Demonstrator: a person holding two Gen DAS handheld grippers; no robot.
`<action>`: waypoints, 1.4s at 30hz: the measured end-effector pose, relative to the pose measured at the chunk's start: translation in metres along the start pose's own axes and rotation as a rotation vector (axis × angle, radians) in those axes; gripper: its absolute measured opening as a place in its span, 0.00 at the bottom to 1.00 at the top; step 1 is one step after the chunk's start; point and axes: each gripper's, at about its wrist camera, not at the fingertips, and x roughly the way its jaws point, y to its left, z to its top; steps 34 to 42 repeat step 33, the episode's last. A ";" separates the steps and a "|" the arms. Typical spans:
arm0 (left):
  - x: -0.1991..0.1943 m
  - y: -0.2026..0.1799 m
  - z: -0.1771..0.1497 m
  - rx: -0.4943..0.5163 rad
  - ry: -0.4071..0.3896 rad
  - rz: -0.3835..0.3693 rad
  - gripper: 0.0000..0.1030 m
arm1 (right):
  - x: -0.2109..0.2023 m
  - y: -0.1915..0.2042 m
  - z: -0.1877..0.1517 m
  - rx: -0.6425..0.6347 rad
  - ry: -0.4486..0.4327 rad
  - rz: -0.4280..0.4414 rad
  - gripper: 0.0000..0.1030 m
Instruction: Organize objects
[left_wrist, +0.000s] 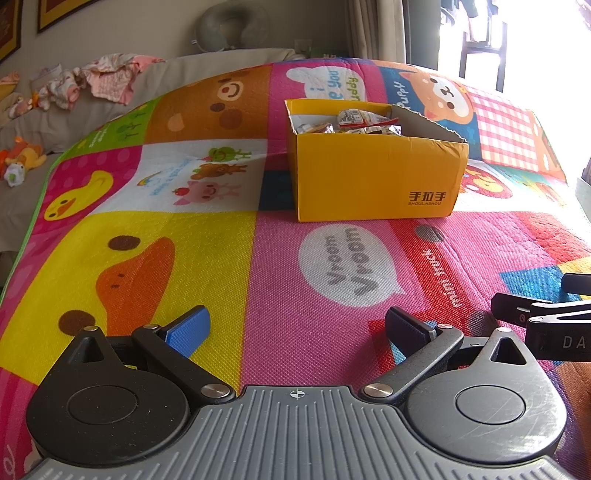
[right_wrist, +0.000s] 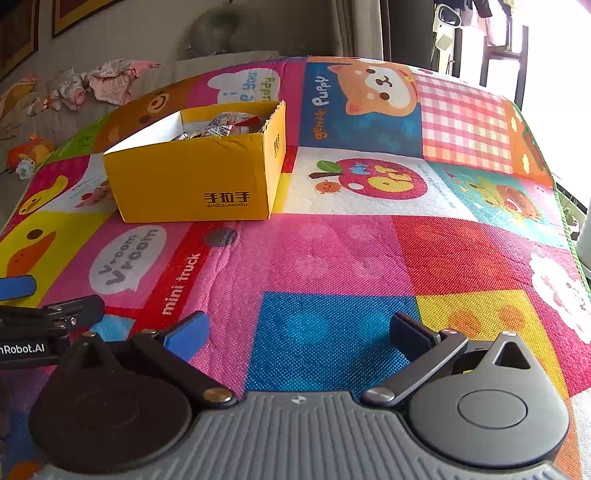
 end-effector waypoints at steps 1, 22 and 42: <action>0.000 0.000 0.000 0.000 0.000 0.000 1.00 | 0.000 0.000 0.000 0.000 0.000 0.001 1.00; 0.001 -0.002 0.001 -0.002 0.007 0.004 1.00 | -0.001 0.000 -0.001 0.003 -0.003 -0.001 1.00; 0.001 -0.002 0.001 -0.003 0.008 0.003 1.00 | -0.001 0.000 -0.001 0.003 -0.003 -0.002 1.00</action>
